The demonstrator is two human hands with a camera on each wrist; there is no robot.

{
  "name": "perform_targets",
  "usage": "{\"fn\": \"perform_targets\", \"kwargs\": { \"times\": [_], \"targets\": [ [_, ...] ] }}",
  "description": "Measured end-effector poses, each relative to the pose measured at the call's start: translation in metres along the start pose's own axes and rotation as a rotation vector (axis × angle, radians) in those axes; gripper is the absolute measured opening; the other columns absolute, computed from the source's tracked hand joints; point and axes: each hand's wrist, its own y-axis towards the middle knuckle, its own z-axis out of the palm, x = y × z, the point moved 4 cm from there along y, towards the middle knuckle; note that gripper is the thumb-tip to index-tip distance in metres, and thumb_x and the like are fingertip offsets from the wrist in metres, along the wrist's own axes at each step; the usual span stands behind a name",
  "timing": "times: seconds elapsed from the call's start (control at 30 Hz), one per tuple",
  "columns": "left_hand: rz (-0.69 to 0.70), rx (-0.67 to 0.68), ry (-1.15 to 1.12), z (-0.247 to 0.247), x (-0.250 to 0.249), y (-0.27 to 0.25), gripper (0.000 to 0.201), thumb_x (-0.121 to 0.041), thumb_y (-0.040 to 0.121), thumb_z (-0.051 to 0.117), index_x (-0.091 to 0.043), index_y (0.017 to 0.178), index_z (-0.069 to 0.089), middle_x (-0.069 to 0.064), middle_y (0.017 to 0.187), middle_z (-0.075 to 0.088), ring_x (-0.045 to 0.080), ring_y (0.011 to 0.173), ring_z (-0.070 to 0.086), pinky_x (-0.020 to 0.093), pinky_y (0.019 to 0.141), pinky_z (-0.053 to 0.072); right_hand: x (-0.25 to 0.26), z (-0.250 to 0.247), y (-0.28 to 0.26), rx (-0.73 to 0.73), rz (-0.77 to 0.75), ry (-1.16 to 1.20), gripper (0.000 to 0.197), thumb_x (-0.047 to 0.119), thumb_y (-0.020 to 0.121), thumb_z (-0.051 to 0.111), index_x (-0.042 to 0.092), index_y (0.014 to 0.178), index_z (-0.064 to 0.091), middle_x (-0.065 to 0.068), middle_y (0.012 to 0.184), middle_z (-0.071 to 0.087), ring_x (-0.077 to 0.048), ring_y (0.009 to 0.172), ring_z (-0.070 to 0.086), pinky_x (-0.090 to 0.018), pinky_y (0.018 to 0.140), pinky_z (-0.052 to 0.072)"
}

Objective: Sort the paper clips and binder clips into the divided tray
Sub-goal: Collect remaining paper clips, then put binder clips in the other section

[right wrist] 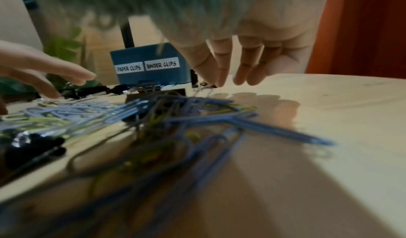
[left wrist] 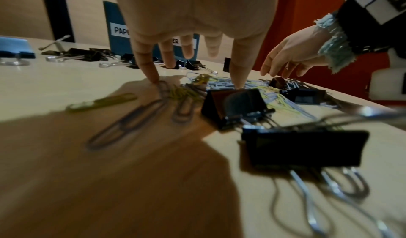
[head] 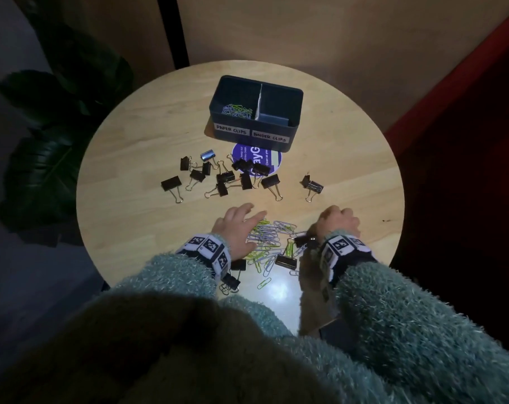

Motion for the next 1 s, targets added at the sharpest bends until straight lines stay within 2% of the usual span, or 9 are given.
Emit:
{"fn": "perform_targets", "kwargs": {
  "times": [0.13, 0.27, 0.37, 0.43, 0.6, 0.7, 0.8, 0.93, 1.0],
  "targets": [
    [0.019, -0.024, 0.056, 0.002, -0.003, 0.002, 0.054, -0.036, 0.092, 0.052, -0.031, 0.141, 0.032, 0.000, 0.142, 0.036, 0.022, 0.130, 0.033, 0.042, 0.107, 0.034, 0.003, 0.011, -0.004, 0.028, 0.029, 0.165, 0.030, 0.018, 0.092, 0.049, 0.007, 0.120, 0.051, -0.016, 0.121, 0.044, -0.032, 0.111, 0.049, -0.042, 0.094, 0.044],
    [-0.048, -0.093, 0.008, -0.004, 0.005, 0.001, 0.035, -0.027, 0.093, 0.053, -0.024, 0.127, 0.047, 0.002, 0.126, 0.048, 0.022, 0.116, 0.043, 0.035, 0.095, 0.041, 0.034, 0.015, -0.010, 0.103, -0.200, 0.341, 0.030, 0.001, 0.092, 0.047, 0.009, 0.116, 0.063, -0.015, 0.124, 0.055, -0.031, 0.112, 0.055, -0.036, 0.102, 0.043],
    [-0.121, -0.121, -0.023, -0.009, 0.019, -0.002, 0.034, -0.025, 0.088, 0.057, -0.022, 0.121, 0.049, 0.003, 0.123, 0.048, 0.022, 0.114, 0.043, 0.035, 0.094, 0.040, 0.045, 0.011, -0.014, 0.121, -0.276, 0.471, 0.031, 0.000, 0.093, 0.044, 0.011, 0.111, 0.067, -0.007, 0.116, 0.065, -0.025, 0.109, 0.060, -0.032, 0.099, 0.045],
    [-0.159, -0.156, -0.040, -0.011, 0.025, -0.004, 0.047, -0.033, 0.082, 0.063, -0.022, 0.125, 0.045, 0.003, 0.128, 0.043, 0.022, 0.117, 0.041, 0.036, 0.097, 0.039, 0.045, 0.009, -0.010, 0.080, -0.255, 0.498, 0.025, 0.006, 0.094, 0.047, 0.011, 0.108, 0.067, -0.008, 0.113, 0.067, -0.024, 0.107, 0.062, -0.033, 0.097, 0.048],
    [-0.145, -0.104, -0.051, -0.002, 0.022, -0.006, 0.074, -0.050, 0.083, 0.060, -0.024, 0.144, 0.027, 0.002, 0.143, 0.035, 0.024, 0.129, 0.035, 0.041, 0.105, 0.035, 0.060, 0.024, -0.018, 0.138, -0.383, 0.096, 0.028, 0.012, 0.092, 0.048, 0.016, 0.116, 0.062, -0.011, 0.120, 0.054, -0.030, 0.112, 0.051, -0.043, 0.099, 0.045],
    [-0.138, -0.119, -0.031, -0.002, 0.023, -0.005, 0.062, -0.042, 0.088, 0.058, -0.024, 0.142, 0.034, 0.002, 0.140, 0.039, 0.022, 0.126, 0.037, 0.038, 0.103, 0.036, 0.076, 0.032, -0.030, 0.158, -0.551, -0.045, 0.027, 0.018, 0.094, 0.048, 0.026, 0.113, 0.066, -0.005, 0.117, 0.057, -0.028, 0.111, 0.051, -0.044, 0.099, 0.043],
    [-0.185, -0.154, -0.138, -0.007, 0.033, -0.006, 0.065, -0.035, 0.083, 0.066, -0.023, 0.139, 0.036, 0.004, 0.138, 0.040, 0.022, 0.126, 0.037, 0.038, 0.105, 0.036, 0.081, 0.024, -0.029, 0.084, -0.516, 0.045, 0.027, 0.021, 0.092, 0.053, 0.026, 0.116, 0.062, -0.005, 0.121, 0.054, -0.027, 0.117, 0.048, -0.041, 0.100, 0.041],
    [-0.196, -0.122, -0.205, -0.004, 0.035, -0.006, 0.076, -0.033, 0.080, 0.070, -0.020, 0.144, 0.030, 0.005, 0.140, 0.037, 0.023, 0.131, 0.033, 0.039, 0.108, 0.034, 0.090, 0.033, -0.041, 0.296, -0.637, -0.110, 0.085, 0.043, 0.074, 0.072, 0.031, 0.144, 0.025, -0.003, 0.145, 0.031, -0.027, 0.132, 0.029, -0.044, 0.106, 0.033],
    [-0.190, -0.107, -0.211, -0.001, 0.032, -0.003, 0.063, -0.029, 0.084, 0.067, -0.017, 0.139, 0.038, 0.006, 0.134, 0.044, 0.023, 0.128, 0.038, 0.038, 0.107, 0.036, 0.095, 0.040, -0.047, 0.260, -0.745, -0.276, 0.083, 0.046, 0.075, 0.071, 0.029, 0.143, 0.028, -0.005, 0.142, 0.033, -0.028, 0.129, 0.031, -0.043, 0.105, 0.035]
  ]
}}
